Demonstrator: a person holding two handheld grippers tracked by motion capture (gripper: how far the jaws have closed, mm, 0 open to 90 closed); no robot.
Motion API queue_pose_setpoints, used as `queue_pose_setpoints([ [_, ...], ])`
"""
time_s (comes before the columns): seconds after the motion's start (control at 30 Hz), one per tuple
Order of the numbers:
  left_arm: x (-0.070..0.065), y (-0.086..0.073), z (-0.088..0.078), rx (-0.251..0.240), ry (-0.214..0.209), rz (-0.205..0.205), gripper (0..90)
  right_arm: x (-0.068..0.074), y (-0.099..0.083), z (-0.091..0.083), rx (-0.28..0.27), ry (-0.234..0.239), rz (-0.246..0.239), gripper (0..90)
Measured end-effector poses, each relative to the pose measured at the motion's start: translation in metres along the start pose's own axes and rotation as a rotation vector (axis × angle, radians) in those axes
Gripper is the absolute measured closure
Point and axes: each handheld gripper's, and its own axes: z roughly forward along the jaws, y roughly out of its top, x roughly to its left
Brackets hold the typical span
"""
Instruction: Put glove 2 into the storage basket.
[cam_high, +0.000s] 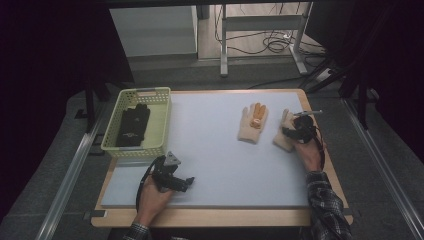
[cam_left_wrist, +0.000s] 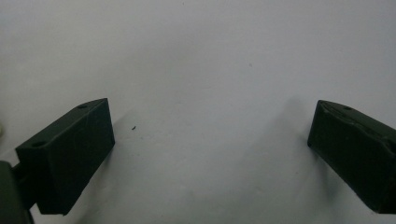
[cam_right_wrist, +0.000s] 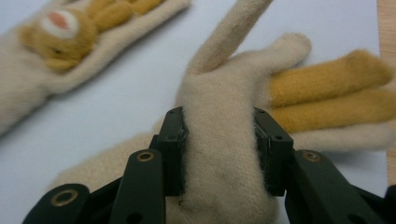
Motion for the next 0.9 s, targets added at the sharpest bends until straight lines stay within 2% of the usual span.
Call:
queue_pose_setpoints([
  [0.17, 0.000, 0.000, 0.000, 0.000, 0.000, 0.000, 0.6, 0.010, 0.000, -0.018, -0.028, 0.033, -0.029, 60.1],
  [0.37, 0.000, 0.000, 0.000, 0.000, 0.000, 0.000, 0.6, 0.033, 0.003, -0.043, -0.067, 0.103, -0.064, 59.9],
  [0.5, 0.000, 0.000, 0.000, 0.000, 0.000, -0.001, 0.6, 0.059, 0.004, -0.060, -0.094, 0.153, -0.124, 59.6],
  [0.63, 0.000, 0.000, 0.000, 0.000, 0.000, 0.000, 0.6, 0.087, 0.003, -0.070, -0.106, 0.212, -0.161, 59.4],
  [0.73, 0.000, 0.000, 0.000, 0.000, 0.000, -0.001, 0.6, 0.106, 0.003, -0.072, -0.104, 0.252, -0.184, 59.2],
  [0.9, 0.000, 0.000, 0.000, -0.001, 0.000, 0.000, 0.7, 0.147, 0.001, -0.067, -0.086, 0.333, -0.227, 58.8],
])
